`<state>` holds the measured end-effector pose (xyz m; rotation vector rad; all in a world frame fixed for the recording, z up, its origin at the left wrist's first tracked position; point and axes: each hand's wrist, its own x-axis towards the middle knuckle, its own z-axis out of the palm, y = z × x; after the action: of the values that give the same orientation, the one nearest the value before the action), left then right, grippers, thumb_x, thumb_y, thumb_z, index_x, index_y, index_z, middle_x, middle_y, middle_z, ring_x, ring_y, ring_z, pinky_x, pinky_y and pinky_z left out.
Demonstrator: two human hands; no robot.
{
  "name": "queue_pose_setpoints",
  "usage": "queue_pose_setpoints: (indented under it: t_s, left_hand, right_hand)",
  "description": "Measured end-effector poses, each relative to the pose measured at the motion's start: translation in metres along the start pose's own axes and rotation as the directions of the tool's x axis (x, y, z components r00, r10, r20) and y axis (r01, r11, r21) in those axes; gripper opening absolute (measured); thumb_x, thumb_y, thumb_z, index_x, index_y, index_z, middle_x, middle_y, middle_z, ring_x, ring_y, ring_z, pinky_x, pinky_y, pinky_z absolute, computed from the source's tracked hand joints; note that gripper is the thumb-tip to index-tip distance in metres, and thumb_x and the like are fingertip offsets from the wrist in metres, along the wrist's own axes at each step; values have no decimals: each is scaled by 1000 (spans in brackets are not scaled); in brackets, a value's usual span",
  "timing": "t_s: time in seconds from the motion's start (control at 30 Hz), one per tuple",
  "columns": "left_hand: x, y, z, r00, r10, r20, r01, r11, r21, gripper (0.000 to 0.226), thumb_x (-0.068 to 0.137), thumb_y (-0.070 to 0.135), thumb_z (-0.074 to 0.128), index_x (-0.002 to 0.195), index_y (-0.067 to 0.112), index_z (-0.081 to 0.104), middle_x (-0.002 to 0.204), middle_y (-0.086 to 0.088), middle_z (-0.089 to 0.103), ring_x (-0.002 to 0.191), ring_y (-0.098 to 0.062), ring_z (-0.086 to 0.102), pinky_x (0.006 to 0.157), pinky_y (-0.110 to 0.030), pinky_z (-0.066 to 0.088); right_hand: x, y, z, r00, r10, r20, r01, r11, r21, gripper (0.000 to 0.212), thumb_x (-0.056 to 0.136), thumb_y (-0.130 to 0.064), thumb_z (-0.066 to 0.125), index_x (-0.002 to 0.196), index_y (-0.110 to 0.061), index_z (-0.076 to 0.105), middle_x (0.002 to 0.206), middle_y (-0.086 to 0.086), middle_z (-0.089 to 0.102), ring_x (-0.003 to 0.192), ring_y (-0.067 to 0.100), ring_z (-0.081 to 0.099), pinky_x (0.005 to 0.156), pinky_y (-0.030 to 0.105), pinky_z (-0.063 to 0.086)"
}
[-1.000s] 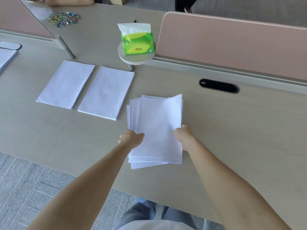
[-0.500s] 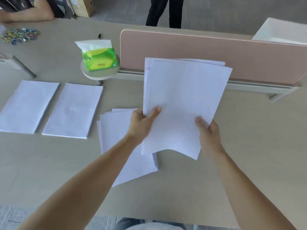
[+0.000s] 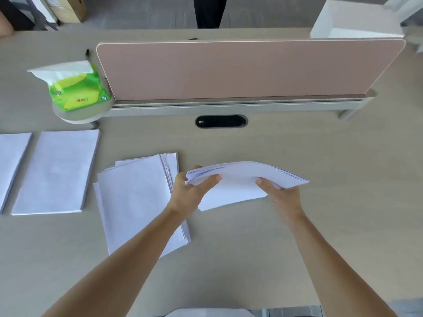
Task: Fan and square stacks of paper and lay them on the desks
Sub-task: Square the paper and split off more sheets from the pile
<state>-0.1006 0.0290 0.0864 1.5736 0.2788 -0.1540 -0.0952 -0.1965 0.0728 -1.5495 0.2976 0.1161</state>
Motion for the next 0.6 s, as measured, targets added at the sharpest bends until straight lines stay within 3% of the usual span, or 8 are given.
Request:
queue_pose_setpoints:
  t_s: [0.07, 0.17, 0.23, 0.3, 0.37, 0.47, 0.53, 0.6]
  left_hand:
    - [2, -2, -7, 999, 21, 41, -21, 1000, 11, 12, 75, 20, 83, 85, 23, 77, 83, 8, 73, 78, -10, 66, 73, -25, 51]
    - [3, -8, -18, 994, -47, 94, 42, 998, 47, 39, 59, 39, 86, 95, 31, 73, 83, 16, 69, 80, -8, 65, 75, -25, 54]
    - [3, -11, -21, 995, -58, 87, 50, 994, 93, 33, 62, 37, 88, 91, 29, 74, 80, 12, 69, 75, -8, 63, 70, -28, 53]
    - [-1, -9, -20, 998, 18, 53, -27, 986, 167, 19, 73, 35, 84, 87, 25, 75, 79, 2, 71, 71, -12, 62, 64, -34, 49]
    - [-5, -1, -22, 999, 37, -23, -33, 988, 148, 15, 77, 38, 80, 89, 30, 77, 87, -4, 75, 77, -17, 68, 69, -38, 55]
    - [-4, 8, -49, 995, -11, -101, 11, 1000, -3, 9, 76, 30, 81, 84, 28, 76, 88, 7, 78, 85, -11, 73, 73, -27, 59]
    - [-5, 3, -80, 991, -100, -84, 90, 989, -114, 20, 71, 37, 81, 87, 26, 79, 96, 5, 78, 93, -14, 73, 80, -29, 58]
    - [-10, -16, -111, 960, -236, -149, 226, 970, -86, 30, 70, 48, 83, 86, 23, 81, 93, 4, 78, 90, -16, 73, 78, -32, 56]
  right_hand:
    - [4, -1, -2, 999, -23, 26, 23, 1000, -2, 23, 76, -5, 83, 86, -22, 73, 81, -17, 76, 81, 0, 71, 71, 14, 53]
    - [6, -3, -6, 989, -40, 143, 53, 995, -88, 19, 74, -13, 81, 79, -31, 77, 81, -13, 76, 80, 4, 70, 69, 16, 51]
    - [8, -4, -4, 987, -52, 150, 71, 990, -121, 28, 79, -6, 81, 76, -34, 78, 80, -15, 76, 79, 2, 70, 70, 17, 50]
    - [13, -6, 3, 992, -63, 107, 77, 989, -129, 25, 81, -6, 79, 81, -30, 76, 82, -16, 76, 82, 1, 71, 73, 19, 52]
    - [15, -15, 20, 998, -37, 53, 43, 991, -124, 19, 80, -12, 81, 76, -30, 75, 78, -16, 76, 77, 3, 71, 72, 26, 58]
    - [23, -27, 53, 998, 39, 56, -32, 992, -121, 21, 81, -20, 81, 62, -29, 75, 65, -13, 72, 62, 6, 69, 62, 29, 55]
    - [30, -35, 82, 991, 54, 124, -46, 997, -69, 18, 83, -20, 80, 66, -20, 76, 66, -11, 71, 60, 7, 67, 57, 26, 52]
    - [39, -32, 118, 978, 87, 189, -61, 988, -139, 24, 84, -27, 80, 75, -6, 73, 68, -5, 66, 57, 9, 60, 52, 25, 45]
